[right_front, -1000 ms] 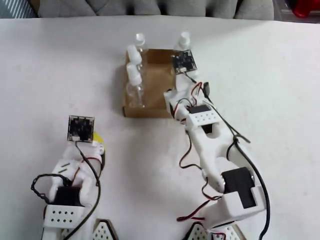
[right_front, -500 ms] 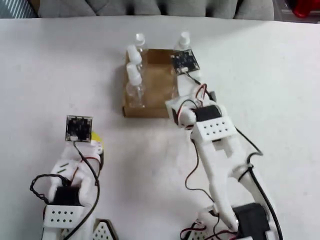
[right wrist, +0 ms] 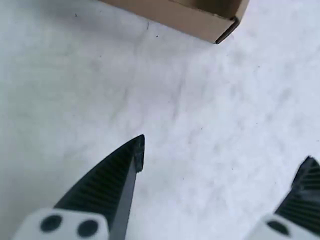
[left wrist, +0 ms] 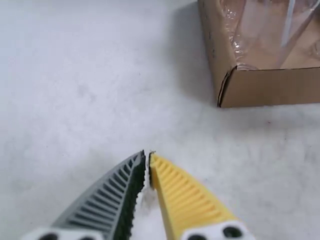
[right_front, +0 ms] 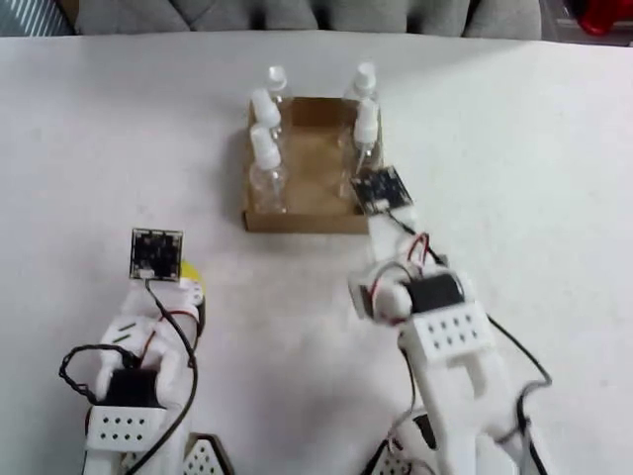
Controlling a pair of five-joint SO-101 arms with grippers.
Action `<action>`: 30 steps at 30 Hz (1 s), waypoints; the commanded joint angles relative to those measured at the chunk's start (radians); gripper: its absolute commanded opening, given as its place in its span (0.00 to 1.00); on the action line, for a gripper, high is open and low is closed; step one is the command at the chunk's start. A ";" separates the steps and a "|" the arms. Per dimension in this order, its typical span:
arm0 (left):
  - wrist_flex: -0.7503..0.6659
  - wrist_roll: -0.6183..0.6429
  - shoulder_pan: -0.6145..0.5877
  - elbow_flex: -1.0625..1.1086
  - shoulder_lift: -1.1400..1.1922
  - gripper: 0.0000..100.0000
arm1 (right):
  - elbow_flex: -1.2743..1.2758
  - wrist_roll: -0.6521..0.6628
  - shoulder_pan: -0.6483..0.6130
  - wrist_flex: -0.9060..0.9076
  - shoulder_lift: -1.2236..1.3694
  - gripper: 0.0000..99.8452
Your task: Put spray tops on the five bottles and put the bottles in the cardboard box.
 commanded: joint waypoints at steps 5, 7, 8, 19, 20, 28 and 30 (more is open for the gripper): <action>-0.037 -0.014 -0.013 -0.005 0.004 0.02 | 0.247 0.209 0.002 0.012 -0.429 0.39; -0.037 -0.014 -0.013 -0.005 0.004 0.02 | 0.304 0.305 0.028 0.015 -0.515 0.39; -0.037 -0.014 -0.013 -0.005 0.004 0.02 | 0.319 0.322 0.047 0.025 -0.552 0.38; -0.037 -0.014 -0.013 -0.005 0.004 0.02 | 0.400 0.324 0.101 0.068 -0.687 0.03; -0.037 -0.014 -0.013 -0.005 0.004 0.02 | 0.431 0.324 0.101 0.067 -0.687 0.05; -0.035 -0.014 -0.013 -0.005 0.004 0.02 | 0.562 0.166 0.111 0.038 -0.687 0.07; -0.034 -0.014 -0.013 -0.005 0.004 0.02 | 0.560 0.117 0.150 0.021 -0.687 0.07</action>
